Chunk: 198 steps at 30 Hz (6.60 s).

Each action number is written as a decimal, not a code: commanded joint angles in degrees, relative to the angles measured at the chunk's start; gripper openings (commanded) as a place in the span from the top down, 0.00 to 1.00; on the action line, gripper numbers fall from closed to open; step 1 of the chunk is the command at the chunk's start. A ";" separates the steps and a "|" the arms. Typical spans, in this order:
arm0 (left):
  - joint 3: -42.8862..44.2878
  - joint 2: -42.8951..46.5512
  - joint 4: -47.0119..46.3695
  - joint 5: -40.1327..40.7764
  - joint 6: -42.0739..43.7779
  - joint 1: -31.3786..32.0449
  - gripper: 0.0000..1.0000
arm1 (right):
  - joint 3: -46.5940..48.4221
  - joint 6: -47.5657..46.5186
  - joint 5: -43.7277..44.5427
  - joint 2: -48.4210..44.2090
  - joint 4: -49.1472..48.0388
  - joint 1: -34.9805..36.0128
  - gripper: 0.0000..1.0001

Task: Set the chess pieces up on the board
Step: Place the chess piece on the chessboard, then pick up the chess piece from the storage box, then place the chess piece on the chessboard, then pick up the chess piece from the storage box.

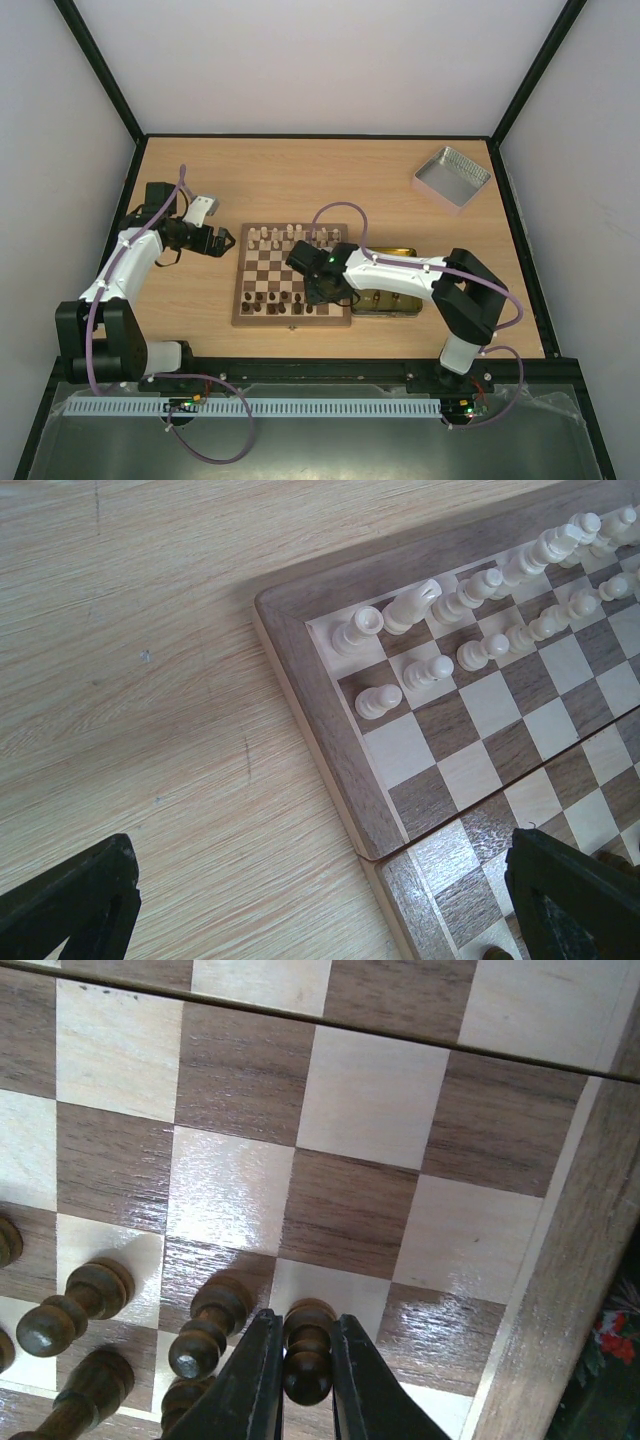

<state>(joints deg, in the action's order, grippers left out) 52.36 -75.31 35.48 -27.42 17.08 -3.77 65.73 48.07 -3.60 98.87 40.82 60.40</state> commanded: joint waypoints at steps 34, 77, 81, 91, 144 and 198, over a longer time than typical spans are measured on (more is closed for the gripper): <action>-0.42 0.02 0.63 -0.94 0.26 0.49 0.01 | -11.97 -1.80 9.04 -20.17 4.54 -22.49 0.63; -0.41 -0.38 0.46 -0.43 -0.09 0.96 0.01 | -23.89 -6.51 0.72 -20.13 -3.63 -32.19 0.94; -0.34 -0.44 0.46 -0.45 -0.10 0.96 0.01 | -19.56 -7.14 2.53 -20.91 -0.42 -32.17 0.94; -0.33 -0.54 0.55 -0.61 -0.03 0.96 0.01 | -12.17 -5.08 3.05 -22.37 4.85 -26.81 0.94; -0.41 -0.11 0.46 -0.50 -0.11 0.96 0.01 | -9.78 4.75 0.91 -8.41 -2.92 -2.79 0.94; -0.33 -0.46 0.55 -0.49 -0.11 0.98 0.01 | -22.12 2.70 6.03 -22.42 0.32 -15.41 0.69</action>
<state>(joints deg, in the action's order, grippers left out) 52.36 -75.44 35.51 -27.42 17.06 -3.01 45.17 50.98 2.33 77.21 42.50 45.32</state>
